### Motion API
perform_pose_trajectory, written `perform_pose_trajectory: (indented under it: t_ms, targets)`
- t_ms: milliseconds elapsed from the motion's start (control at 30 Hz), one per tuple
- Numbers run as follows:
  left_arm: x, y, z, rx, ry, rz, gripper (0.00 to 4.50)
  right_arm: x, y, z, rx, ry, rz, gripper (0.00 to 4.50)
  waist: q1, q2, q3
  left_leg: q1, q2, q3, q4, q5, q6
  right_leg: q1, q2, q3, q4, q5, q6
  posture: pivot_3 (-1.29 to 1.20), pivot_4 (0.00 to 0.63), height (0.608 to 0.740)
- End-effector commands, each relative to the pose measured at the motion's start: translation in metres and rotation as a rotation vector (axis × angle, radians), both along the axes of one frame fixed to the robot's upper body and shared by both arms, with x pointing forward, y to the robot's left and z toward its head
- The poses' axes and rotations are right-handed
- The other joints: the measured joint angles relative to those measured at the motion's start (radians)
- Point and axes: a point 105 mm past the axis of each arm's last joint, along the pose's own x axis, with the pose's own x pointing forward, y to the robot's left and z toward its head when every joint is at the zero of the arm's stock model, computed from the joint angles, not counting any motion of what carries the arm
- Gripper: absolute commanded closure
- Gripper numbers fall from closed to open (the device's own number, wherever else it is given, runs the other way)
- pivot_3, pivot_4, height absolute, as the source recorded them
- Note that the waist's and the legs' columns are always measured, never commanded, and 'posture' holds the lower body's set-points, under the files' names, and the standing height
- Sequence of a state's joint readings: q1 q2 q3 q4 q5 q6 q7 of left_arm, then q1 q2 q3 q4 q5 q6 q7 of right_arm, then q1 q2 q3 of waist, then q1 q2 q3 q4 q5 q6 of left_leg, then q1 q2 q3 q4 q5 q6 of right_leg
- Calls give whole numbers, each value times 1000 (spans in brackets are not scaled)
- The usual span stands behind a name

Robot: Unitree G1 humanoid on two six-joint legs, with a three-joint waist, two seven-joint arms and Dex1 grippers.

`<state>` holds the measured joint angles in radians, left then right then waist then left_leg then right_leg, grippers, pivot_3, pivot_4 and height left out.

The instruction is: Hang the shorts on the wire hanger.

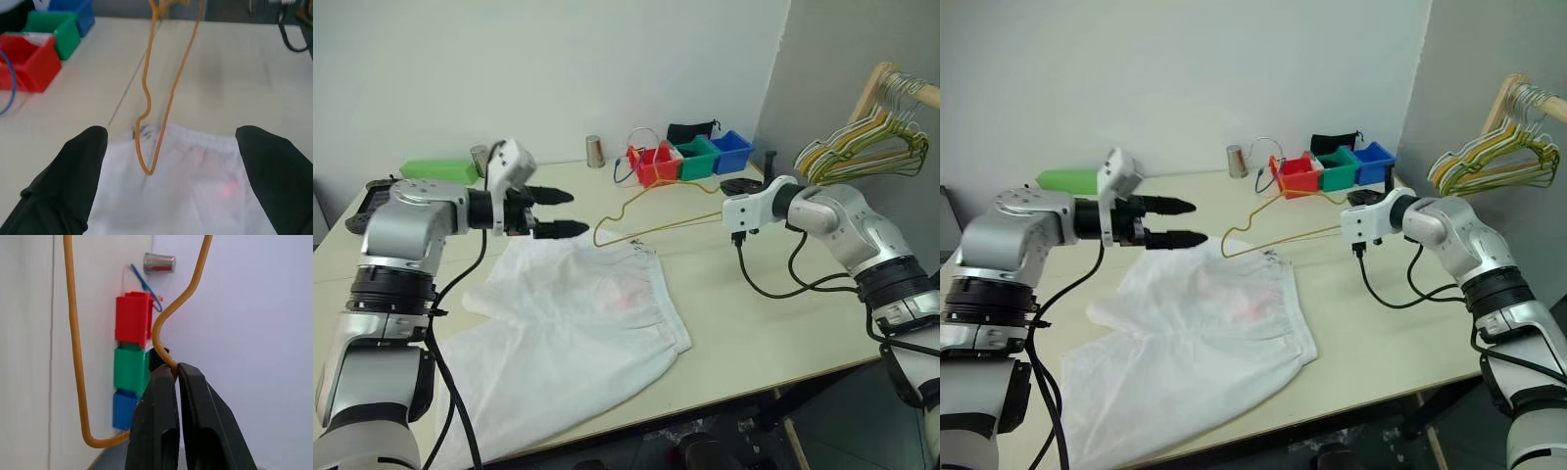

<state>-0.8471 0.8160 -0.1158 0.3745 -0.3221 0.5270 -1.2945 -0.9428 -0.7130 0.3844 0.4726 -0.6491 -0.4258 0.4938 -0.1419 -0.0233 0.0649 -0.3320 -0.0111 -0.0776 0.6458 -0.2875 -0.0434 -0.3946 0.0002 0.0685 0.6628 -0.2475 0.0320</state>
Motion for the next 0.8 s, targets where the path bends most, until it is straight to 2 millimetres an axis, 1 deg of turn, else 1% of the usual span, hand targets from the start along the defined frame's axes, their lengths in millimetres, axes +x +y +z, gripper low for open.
perform_pose_trajectory:
  t_ms: [33, 200, 367, 500, 667, 800]
  targets:
    - [8, -7, 12, 45, -83, -40, 0, -12, 25, 41, 42, -138, 87, 4467, -1, 0, 0, 0, 0, 0, 0, 0, 0, 0, 0, 0, 0, 0, 0, -120, 0, 740]
    - [8, -12, -2, 94, -70, -90, 0, -22, 39, 51, 51, -182, 125, 4467, -6, 0, 0, 0, 2, 0, 0, 0, 0, -1, 0, 0, 0, 0, 0, -128, 0, 740]
    - [6, -11, -11, 132, -48, -108, 0, -23, 41, 52, 44, -190, 128, 4467, -15, 0, 0, 0, 2, 0, 0, 0, 0, -1, 0, 0, 1, 0, 0, -134, 0, 740]
    - [5, -7, -14, 149, -33, -99, 672, -21, 39, 55, 32, -205, 124, 4500, -24, 0, 0, 0, 2, 0, 0, 0, 0, -1, 0, 0, 1, 0, 0, -133, 0, 740]
    - [4, -1, -21, 183, -21, -92, 1836, -19, 40, 58, 30, -223, 128, 4500, -28, 0, 0, 0, 2, 0, 0, 0, 0, -1, 0, 0, 1, 0, 0, -128, 0, 740]
    - [6, 0, -19, 170, -33, -74, 2597, -18, 40, 58, 26, -224, 129, 4500, -28, 0, 0, 0, 2, 0, 0, 0, 0, -1, 0, 0, 1, 0, 0, -124, 0, 740]
